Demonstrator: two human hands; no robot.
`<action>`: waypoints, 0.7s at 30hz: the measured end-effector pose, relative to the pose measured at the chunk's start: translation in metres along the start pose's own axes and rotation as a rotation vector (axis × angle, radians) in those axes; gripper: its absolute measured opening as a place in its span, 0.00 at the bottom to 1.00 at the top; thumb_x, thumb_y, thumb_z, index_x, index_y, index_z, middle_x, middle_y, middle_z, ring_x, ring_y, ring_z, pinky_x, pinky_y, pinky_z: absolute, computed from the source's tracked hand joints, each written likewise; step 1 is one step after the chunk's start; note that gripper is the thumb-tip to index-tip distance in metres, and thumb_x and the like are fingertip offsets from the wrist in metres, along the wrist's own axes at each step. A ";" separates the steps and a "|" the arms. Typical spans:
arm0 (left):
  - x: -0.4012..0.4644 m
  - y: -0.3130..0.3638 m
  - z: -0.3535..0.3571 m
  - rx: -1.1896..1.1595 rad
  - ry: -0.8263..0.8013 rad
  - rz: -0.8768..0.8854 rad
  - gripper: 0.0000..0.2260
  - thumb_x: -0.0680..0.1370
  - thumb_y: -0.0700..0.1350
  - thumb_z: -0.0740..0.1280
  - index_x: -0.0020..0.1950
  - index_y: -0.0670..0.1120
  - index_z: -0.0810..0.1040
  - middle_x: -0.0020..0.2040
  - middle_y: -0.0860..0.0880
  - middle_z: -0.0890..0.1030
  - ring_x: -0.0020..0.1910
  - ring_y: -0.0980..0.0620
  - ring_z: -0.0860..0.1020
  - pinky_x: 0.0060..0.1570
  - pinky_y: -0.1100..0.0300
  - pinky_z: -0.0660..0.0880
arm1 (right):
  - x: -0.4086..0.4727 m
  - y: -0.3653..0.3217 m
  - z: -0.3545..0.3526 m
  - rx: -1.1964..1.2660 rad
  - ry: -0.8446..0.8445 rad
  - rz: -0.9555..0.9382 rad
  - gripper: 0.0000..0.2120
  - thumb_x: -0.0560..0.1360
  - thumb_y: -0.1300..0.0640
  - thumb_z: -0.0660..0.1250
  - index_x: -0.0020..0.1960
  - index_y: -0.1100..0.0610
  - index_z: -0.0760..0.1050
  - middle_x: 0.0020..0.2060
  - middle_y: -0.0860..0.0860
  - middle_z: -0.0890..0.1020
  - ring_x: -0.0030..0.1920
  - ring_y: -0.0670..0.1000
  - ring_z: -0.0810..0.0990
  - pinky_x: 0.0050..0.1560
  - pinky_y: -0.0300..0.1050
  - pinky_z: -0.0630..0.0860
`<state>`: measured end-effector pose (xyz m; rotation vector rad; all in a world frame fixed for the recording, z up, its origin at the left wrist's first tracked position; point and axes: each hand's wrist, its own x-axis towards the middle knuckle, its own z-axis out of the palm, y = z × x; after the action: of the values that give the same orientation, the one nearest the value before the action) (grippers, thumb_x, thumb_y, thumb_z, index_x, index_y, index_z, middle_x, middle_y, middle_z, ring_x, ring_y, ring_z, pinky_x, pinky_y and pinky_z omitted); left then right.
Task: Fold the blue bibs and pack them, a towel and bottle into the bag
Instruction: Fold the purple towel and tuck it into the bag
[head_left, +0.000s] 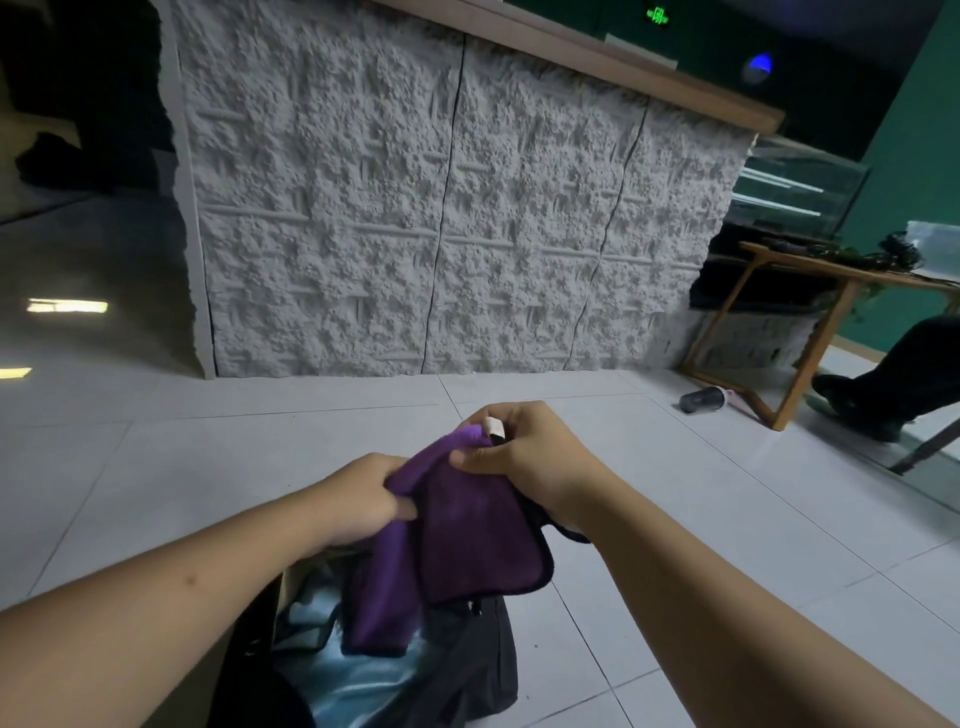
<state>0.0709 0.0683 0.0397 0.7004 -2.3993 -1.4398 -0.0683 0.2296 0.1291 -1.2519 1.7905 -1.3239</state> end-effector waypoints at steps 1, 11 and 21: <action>-0.001 -0.001 -0.001 0.008 -0.020 0.019 0.06 0.74 0.36 0.72 0.47 0.45 0.86 0.43 0.49 0.88 0.41 0.54 0.84 0.45 0.58 0.79 | -0.002 0.000 0.002 -0.022 -0.027 -0.012 0.05 0.72 0.67 0.76 0.47 0.64 0.83 0.40 0.63 0.84 0.40 0.56 0.83 0.46 0.54 0.82; -0.006 -0.014 -0.014 0.213 0.107 0.129 0.21 0.75 0.34 0.71 0.34 0.61 0.83 0.31 0.62 0.80 0.34 0.65 0.75 0.40 0.60 0.71 | -0.011 0.016 0.008 0.042 -0.280 -0.049 0.10 0.71 0.69 0.75 0.52 0.64 0.85 0.43 0.59 0.86 0.44 0.52 0.81 0.49 0.46 0.77; -0.018 0.018 -0.022 0.027 0.305 0.292 0.27 0.74 0.27 0.67 0.47 0.61 0.87 0.48 0.58 0.87 0.50 0.57 0.84 0.53 0.61 0.78 | -0.006 0.078 0.028 0.149 -0.050 0.534 0.34 0.72 0.32 0.72 0.58 0.63 0.82 0.50 0.55 0.87 0.50 0.55 0.86 0.59 0.55 0.81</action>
<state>0.0912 0.0681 0.0664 0.5069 -2.1796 -1.0993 -0.0690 0.2292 0.0461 -0.6529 1.7849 -1.0789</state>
